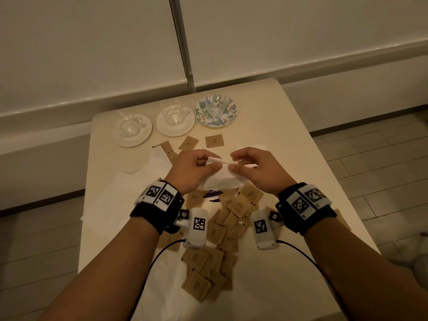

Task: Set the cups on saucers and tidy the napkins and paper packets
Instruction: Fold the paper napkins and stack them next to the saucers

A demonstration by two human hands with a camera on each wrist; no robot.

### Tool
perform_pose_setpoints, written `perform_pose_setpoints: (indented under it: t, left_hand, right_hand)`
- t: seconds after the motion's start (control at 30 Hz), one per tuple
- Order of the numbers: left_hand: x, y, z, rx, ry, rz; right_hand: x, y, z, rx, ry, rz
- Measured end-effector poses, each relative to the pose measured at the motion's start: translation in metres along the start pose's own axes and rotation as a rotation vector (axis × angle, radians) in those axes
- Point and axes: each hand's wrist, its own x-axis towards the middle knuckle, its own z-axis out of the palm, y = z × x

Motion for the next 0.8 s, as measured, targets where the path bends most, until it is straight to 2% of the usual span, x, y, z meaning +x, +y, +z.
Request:
perform_pose_setpoints:
  t: [0.1, 0.2, 0.53, 0.63, 0.8]
  left_hand:
    - [0.0, 0.0, 0.0, 0.003, -0.037, 0.01]
    - [0.0, 0.001, 0.0, 0.0, -0.049, 0.013]
    - [0.0, 0.007, 0.003, 0.13, 0.036, 0.073]
    - [0.001, 0.005, -0.004, 0.131, 0.084, 0.059]
    - [-0.002, 0.003, 0.0, 0.262, 0.0, 0.037]
  right_hand:
    - [0.003, -0.008, 0.006, -0.082, -0.064, -0.047]
    - [0.005, -0.01, 0.005, -0.096, -0.061, -0.057]
    - [0.006, -0.007, 0.002, -0.062, -0.076, -0.07]
    - [0.004, 0.001, -0.01, -0.147, -0.088, -0.033]
    - [0.003, 0.006, -0.017, -0.379, -0.114, 0.025]
